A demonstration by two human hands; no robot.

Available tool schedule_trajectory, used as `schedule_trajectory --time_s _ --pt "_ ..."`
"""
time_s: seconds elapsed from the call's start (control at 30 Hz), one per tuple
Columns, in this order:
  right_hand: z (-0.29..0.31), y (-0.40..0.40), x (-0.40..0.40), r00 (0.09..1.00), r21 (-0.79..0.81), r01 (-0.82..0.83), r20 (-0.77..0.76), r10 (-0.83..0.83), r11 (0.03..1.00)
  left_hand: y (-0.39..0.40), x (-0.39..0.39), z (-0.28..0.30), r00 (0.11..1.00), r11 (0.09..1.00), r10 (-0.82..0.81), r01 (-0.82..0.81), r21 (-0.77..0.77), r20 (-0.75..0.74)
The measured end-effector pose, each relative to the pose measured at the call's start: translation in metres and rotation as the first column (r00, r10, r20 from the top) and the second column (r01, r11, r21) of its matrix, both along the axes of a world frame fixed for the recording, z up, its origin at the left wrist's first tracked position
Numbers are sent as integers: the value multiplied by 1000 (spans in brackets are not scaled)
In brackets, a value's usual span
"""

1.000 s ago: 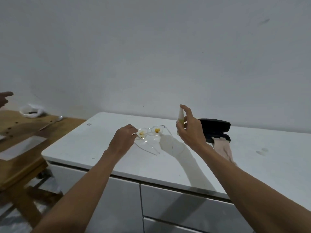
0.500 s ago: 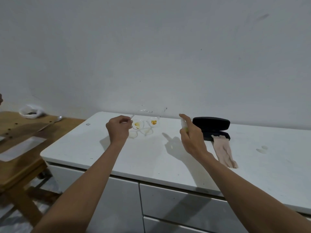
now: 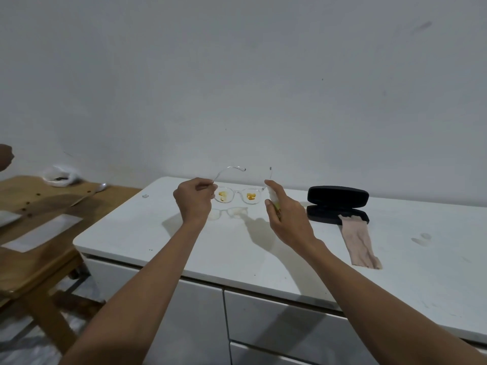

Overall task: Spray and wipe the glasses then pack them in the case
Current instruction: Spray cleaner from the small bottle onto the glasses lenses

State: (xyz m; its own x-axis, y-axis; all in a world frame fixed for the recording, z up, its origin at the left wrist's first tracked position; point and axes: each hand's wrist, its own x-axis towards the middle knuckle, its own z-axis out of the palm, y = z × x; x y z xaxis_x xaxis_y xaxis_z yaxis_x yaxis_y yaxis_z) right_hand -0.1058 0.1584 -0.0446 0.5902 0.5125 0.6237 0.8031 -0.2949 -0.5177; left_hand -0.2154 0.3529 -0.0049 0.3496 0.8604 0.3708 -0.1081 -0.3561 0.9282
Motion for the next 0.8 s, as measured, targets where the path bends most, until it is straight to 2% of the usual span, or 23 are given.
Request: schedule_trajectory --time_s 0.33,0.8 --pt "3 6 -2 999 29 -46 -6 46 999 -4 2 0 1000 1000 23 -23 -19 16" --pt "12 27 -8 999 70 10 43 -13 997 -8 -1 5 994 999 24 -20 -37 107"
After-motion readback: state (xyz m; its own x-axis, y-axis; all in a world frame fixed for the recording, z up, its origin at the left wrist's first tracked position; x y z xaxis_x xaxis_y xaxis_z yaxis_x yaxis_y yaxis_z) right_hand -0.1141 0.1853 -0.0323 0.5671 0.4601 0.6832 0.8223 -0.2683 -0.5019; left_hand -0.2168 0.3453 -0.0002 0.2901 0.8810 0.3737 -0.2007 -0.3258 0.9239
